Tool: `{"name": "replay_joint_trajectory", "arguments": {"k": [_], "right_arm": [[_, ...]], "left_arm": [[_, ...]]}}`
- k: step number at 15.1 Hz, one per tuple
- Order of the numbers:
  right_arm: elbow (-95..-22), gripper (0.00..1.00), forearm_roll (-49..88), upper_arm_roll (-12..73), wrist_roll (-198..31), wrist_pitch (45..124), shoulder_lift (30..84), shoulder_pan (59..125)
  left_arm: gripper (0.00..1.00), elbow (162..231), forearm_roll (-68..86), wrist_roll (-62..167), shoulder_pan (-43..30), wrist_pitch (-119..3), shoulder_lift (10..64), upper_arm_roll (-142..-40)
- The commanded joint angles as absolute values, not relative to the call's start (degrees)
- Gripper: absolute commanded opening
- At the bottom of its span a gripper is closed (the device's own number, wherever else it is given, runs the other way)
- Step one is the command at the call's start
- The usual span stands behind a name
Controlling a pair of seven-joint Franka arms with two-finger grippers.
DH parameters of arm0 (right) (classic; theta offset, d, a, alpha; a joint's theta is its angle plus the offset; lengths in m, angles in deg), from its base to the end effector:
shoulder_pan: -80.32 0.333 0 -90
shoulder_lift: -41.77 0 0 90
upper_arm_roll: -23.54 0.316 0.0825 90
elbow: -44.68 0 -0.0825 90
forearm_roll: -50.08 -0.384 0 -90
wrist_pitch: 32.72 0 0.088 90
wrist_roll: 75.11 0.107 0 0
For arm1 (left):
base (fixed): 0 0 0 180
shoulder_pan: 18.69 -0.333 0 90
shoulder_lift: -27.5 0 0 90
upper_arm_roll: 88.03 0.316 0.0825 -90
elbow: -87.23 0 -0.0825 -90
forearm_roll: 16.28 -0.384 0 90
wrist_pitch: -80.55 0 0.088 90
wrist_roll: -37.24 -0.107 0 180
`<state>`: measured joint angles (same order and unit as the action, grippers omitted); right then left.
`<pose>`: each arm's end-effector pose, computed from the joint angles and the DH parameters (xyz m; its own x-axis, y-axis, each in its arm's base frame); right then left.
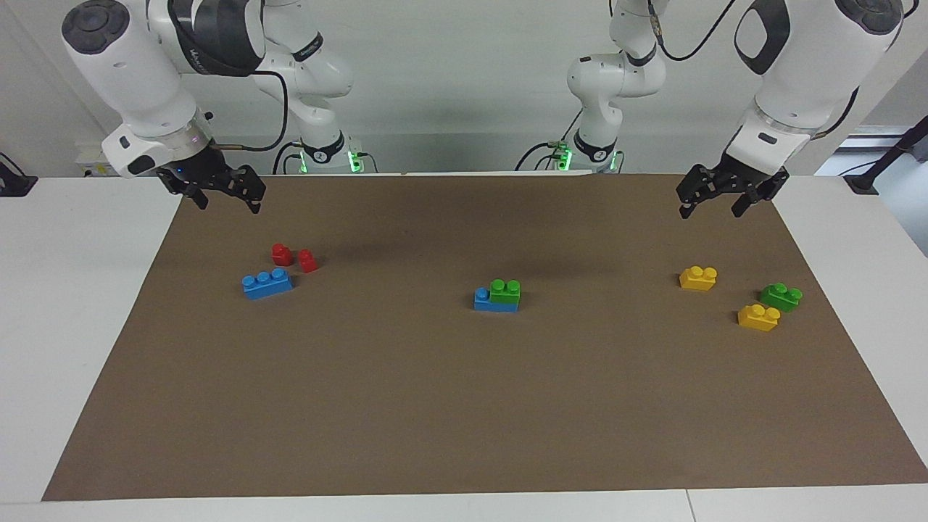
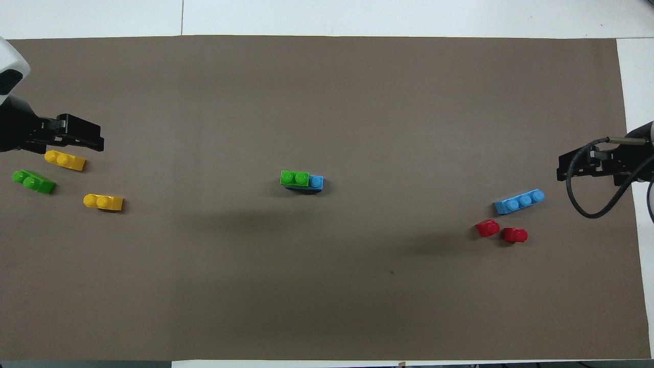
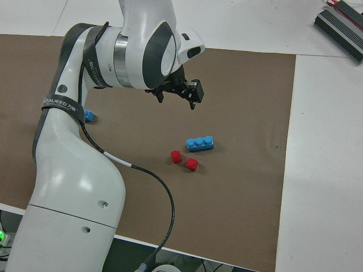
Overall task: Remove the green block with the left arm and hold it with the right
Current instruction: 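Move both grippers toward the green-and-blue brick stack in the middle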
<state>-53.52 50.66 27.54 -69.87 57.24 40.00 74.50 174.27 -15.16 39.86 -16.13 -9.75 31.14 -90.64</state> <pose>0.5386 -0.0177 0.5741 0.9862 -0.1230 -0.1112 -0.1212 -0.9924 0.0225 0.5722 -0.0530 0.6135 0.9990 -0.0443 -0.0076 -0.0441 -0.9988 0.0221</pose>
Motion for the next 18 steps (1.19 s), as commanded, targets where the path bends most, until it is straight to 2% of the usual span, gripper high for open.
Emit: {"name": "replay_joint_trajectory", "arguments": {"k": [1, 8, 15, 18], "right_arm": [[-54.5, 1.0, 50.9, 28.3, -68.9, 57.7, 39.6, 73.6], [-55.1, 1.0, 50.9, 28.3, -66.7, 57.9, 39.2, 73.9], [-59.0, 1.0, 45.9, 28.6, -37.3, 66.4, 40.2, 78.6], [-59.3, 1.0, 39.3, 28.7, -20.4, 70.3, 42.6, 81.7]], "left_arm": [[1.0, 175.0, -14.4, 39.0, -16.5, -10.3, 30.0, -90.8], [1.0, 175.0, -14.4, 39.7, -16.7, -10.3, 30.0, -90.8], [1.0, 175.2, -14.3, 40.7, -16.6, -10.0, 29.9, -90.9], [1.0, 176.8, -14.2, 51.5, -15.7, -10.1, 29.1, -91.3]]}}
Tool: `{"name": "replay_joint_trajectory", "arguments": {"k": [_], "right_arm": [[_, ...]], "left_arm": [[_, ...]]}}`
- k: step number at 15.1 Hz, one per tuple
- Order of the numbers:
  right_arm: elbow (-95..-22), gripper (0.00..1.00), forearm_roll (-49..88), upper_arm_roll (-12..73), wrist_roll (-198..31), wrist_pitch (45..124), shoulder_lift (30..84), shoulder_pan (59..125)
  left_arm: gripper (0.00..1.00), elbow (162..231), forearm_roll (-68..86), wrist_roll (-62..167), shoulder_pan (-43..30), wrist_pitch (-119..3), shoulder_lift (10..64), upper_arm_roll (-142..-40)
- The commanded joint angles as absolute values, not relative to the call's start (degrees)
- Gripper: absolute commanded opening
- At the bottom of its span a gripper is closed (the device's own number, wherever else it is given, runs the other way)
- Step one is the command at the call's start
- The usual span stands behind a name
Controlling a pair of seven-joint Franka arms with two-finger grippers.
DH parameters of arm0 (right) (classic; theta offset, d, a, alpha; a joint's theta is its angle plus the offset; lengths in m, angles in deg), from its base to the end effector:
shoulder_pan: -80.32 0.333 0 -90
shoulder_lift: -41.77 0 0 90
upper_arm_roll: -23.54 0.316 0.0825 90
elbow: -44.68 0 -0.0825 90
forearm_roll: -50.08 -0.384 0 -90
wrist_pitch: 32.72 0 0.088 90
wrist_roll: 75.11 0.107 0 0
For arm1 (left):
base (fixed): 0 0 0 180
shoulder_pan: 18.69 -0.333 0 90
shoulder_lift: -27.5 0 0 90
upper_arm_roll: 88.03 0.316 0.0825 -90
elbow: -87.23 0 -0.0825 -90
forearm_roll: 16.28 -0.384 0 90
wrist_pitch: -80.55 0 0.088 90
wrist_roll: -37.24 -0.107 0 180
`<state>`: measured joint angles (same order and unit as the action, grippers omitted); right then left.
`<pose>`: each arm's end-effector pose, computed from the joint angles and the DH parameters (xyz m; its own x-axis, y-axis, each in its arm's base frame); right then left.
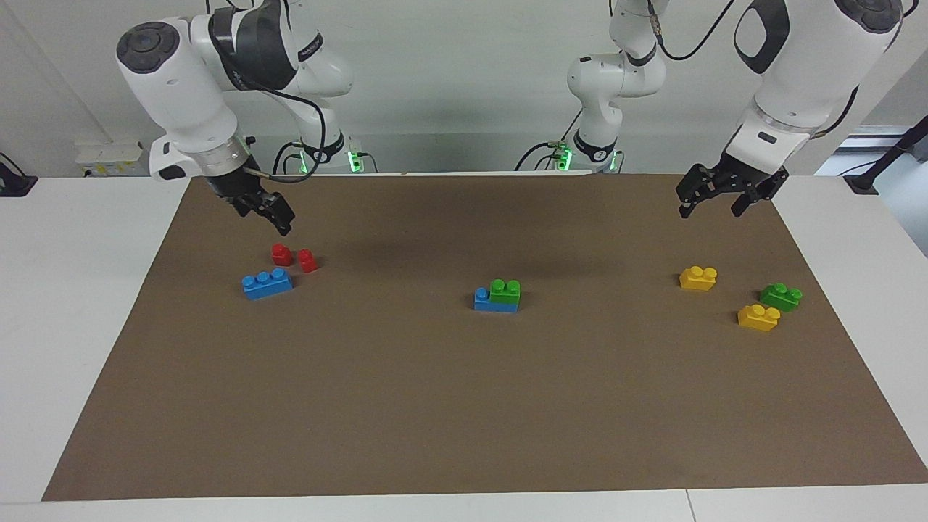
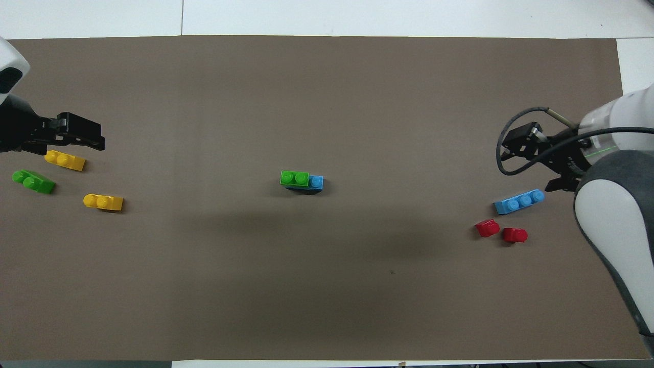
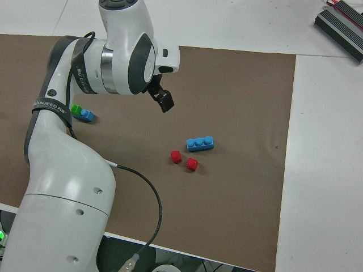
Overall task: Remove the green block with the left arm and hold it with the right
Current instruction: 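Move both grippers toward the green-and-blue brick stack in the middle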
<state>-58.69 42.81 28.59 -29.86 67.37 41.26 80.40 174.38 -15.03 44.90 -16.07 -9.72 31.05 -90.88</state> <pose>0.5521 0.0611 0.5342 0.7446 -0.6562 -0.1221 -0.6650 -0.7451 -0.0510 0.5713 -0.0561 0.6135 0.9992 0.0384 -0.0107 0.0386 -0.9990 0.0237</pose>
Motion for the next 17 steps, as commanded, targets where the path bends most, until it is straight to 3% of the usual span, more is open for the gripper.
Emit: {"name": "replay_joint_trajectory", "arguments": {"k": [1, 12, 17], "right_arm": [[-59.5, 1.0, 37.4, 28.6, -15.3, 71.7, 43.4, 83.2], [-64.3, 1.0, 16.4, 28.6, 13.5, 91.1, 50.9, 92.4], [-64.6, 1.0, 12.5, 28.6, 16.2, 98.1, 55.7, 96.6]], "left_arm": [[1.0, 177.5, -14.0, 56.7, -15.4, -10.2, 28.6, -91.5], [1.0, 195.6, -13.6, 122.5, 0.8, -26.2, 21.2, -91.7], [1.0, 198.5, -13.6, 141.8, 6.1, -31.5, 22.1, -91.8]]}}
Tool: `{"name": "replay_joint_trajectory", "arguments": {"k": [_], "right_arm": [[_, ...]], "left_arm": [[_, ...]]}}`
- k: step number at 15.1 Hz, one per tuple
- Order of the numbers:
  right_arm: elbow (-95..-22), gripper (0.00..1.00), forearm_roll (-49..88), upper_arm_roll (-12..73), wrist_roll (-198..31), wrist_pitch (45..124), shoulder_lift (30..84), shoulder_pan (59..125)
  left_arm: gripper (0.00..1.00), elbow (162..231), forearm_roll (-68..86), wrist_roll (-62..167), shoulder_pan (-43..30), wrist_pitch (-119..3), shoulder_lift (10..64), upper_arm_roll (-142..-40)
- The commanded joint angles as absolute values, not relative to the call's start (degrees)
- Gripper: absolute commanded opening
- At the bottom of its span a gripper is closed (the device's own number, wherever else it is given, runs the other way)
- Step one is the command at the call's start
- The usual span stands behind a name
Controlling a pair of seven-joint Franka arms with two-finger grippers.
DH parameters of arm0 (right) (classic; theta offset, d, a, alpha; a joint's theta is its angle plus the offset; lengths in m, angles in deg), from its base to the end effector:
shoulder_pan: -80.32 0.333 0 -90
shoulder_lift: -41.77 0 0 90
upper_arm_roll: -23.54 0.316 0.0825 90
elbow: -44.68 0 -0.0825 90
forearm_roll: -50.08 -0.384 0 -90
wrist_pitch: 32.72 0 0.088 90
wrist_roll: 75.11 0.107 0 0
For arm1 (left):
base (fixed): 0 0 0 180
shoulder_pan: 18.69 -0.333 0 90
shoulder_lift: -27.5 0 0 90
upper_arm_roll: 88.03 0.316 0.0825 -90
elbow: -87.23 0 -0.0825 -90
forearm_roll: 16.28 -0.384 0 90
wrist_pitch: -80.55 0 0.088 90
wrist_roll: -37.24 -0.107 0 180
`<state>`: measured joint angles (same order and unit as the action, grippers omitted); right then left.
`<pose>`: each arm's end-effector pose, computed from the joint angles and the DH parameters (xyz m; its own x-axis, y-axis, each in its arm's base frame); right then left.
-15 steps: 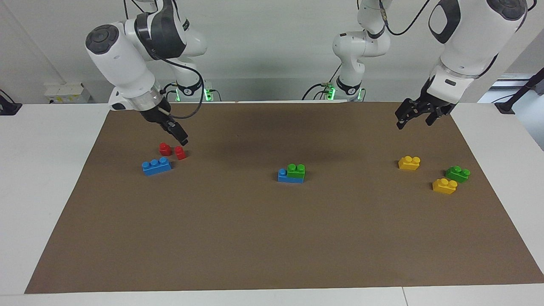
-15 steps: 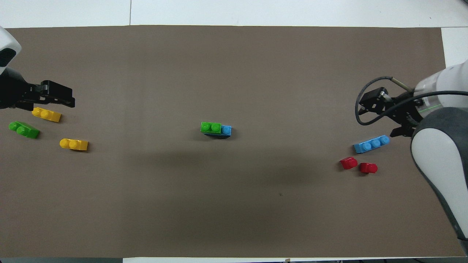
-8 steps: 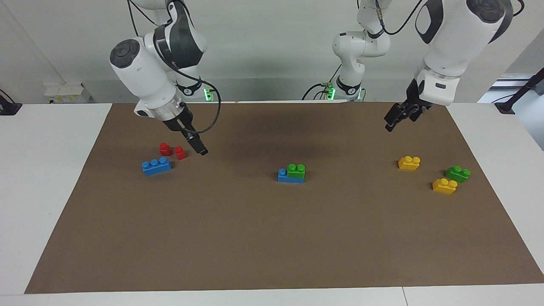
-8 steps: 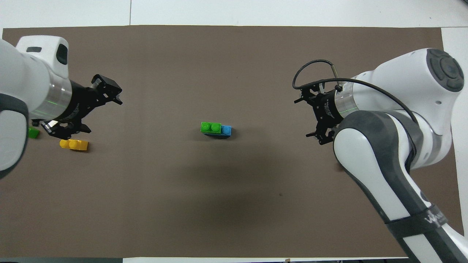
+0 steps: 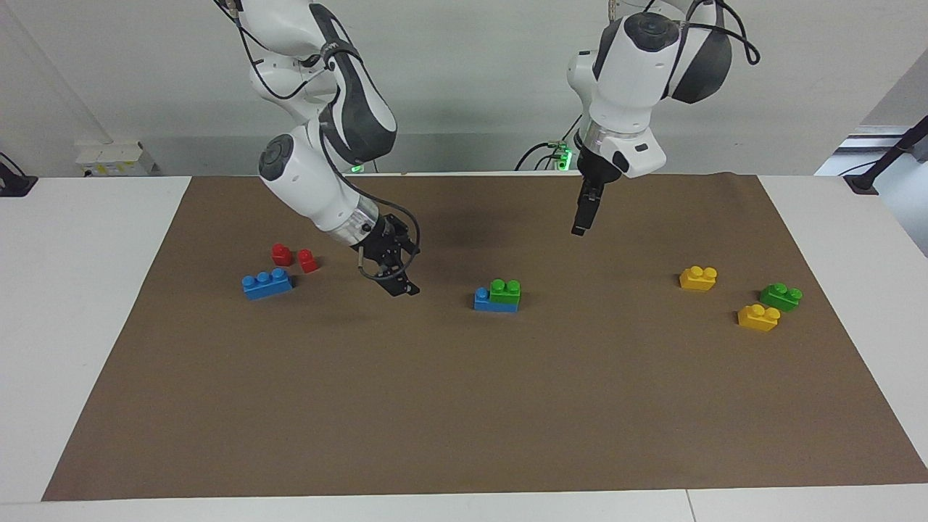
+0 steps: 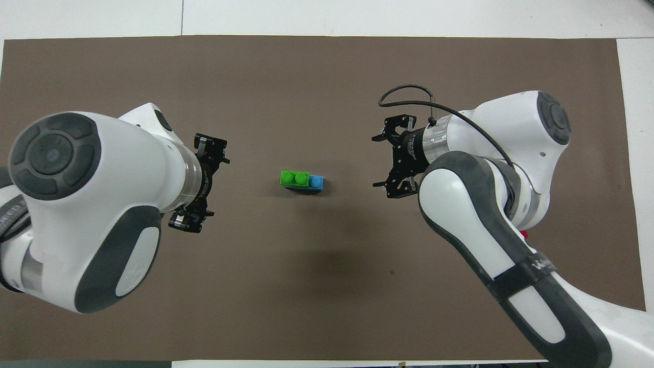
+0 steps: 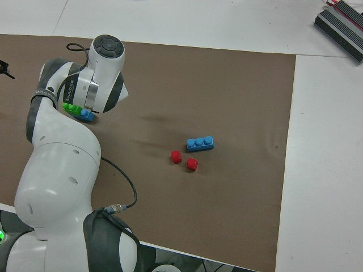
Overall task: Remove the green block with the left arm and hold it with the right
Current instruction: 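Grasp the green brick with the left gripper while the right gripper grasps blue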
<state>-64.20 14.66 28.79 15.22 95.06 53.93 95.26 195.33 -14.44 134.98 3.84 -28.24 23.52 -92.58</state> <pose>0.5782 0.2287 0.4070 -0.0097 -0.8586 -0.5125 -0.9998 0.0180 -0.0112 0.4876 -0.2531 0.5407 0.3237 0.9455 -0.0363 0.9442 -0.3203 0.0769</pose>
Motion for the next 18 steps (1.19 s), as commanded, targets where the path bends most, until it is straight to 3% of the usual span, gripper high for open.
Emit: {"name": "replay_joint_trajectory", "arguments": {"k": [1, 7, 18], "right_arm": [[-64.6, 1.0, 11.8, 28.7, 16.2, 99.5, 56.9, 97.1], [-64.4, 1.0, 7.5, 28.7, 16.2, 108.5, 62.1, 102.0], [-64.4, 1.0, 5.3, 28.7, 15.9, 117.5, 67.6, 107.2]], "left_arm": [[1.0, 199.1, -13.6, 144.6, 7.4, -32.8, 22.7, -91.7], [1.0, 200.1, -13.7, 156.3, 11.4, -41.0, 28.0, -91.7], [1.0, 200.2, -13.8, 163.7, 13.2, -47.0, 36.5, -91.5]]}}
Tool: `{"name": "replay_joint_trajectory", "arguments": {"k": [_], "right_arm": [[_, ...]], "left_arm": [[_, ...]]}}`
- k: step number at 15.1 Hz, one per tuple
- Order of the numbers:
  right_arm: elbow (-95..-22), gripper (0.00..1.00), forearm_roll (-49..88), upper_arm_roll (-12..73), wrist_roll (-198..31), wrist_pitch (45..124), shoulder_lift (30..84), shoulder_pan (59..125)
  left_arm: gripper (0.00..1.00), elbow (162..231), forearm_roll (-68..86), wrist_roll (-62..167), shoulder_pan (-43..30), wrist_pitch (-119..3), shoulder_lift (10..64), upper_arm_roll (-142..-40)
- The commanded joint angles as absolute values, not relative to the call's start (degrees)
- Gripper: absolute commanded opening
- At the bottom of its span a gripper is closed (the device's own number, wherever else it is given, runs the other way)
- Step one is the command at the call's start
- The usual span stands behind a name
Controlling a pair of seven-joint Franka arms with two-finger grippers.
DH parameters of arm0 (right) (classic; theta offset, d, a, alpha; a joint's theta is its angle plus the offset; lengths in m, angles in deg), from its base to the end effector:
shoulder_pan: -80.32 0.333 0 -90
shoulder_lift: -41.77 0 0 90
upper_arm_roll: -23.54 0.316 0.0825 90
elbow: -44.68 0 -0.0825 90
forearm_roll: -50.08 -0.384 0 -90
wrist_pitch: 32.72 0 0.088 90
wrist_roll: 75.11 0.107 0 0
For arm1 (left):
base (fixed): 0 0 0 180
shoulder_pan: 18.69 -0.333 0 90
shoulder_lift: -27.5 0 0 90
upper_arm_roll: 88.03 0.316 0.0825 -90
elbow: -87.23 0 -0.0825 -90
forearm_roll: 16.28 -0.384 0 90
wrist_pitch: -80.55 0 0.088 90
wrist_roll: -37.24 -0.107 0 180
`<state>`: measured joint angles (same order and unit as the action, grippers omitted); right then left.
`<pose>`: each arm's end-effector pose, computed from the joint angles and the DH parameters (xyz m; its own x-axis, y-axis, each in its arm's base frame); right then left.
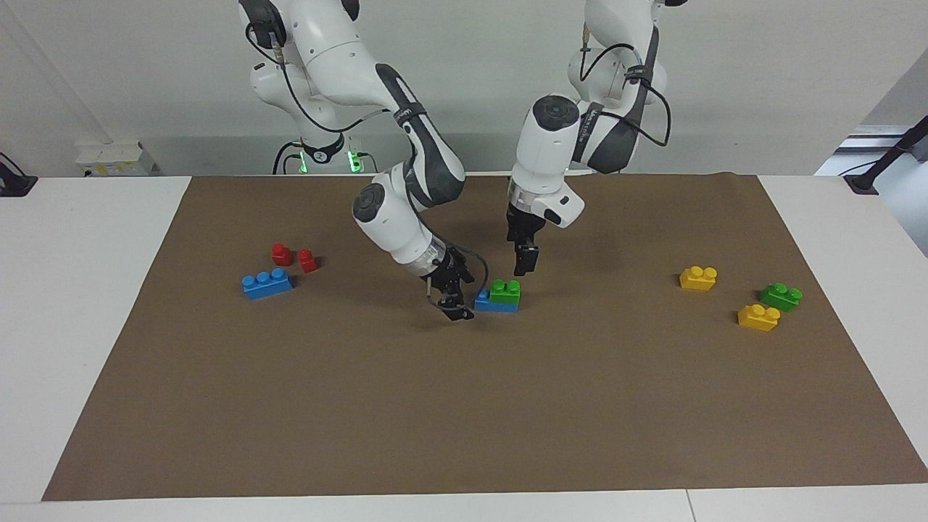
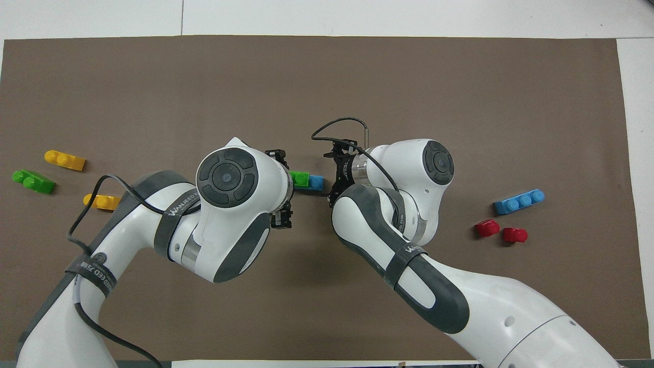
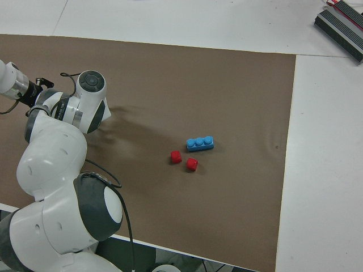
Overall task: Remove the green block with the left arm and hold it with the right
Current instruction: 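Grasp the green brick with the left gripper while the right gripper grasps blue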
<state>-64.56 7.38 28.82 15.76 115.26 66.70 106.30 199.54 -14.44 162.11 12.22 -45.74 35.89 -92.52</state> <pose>0.5627 0.3229 0.2907 -0.0544 -0.8548 -0.5161 -0.9945 0.0927 -0.0486 0.4876 -0.3462 0.4108 -0.0073 0.9961 -0.0877 0.9983 0.0124 0.0576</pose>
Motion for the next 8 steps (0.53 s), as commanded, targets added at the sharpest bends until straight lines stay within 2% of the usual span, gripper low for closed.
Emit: {"name": "replay_joint_trajectory", "arguments": {"k": [1, 6, 8], "right_arm": [[-64.4, 1.0, 5.2, 28.7, 15.9, 118.4, 68.0, 107.9], [-64.5, 0.98, 5.0, 28.7, 15.9, 119.4, 68.2, 109.0], [-64.7, 0.9, 4.1, 28.7, 15.9, 120.8, 68.2, 109.3]], "left_arm": [[1.0, 200.2, -13.9, 163.7, 13.2, -47.2, 36.7, -91.5], [1.0, 199.7, -14.3, 165.6, 13.1, -48.9, 39.6, -91.5], [1.0, 199.2, -14.5, 166.0, 13.1, -50.3, 41.3, -91.4]]}}
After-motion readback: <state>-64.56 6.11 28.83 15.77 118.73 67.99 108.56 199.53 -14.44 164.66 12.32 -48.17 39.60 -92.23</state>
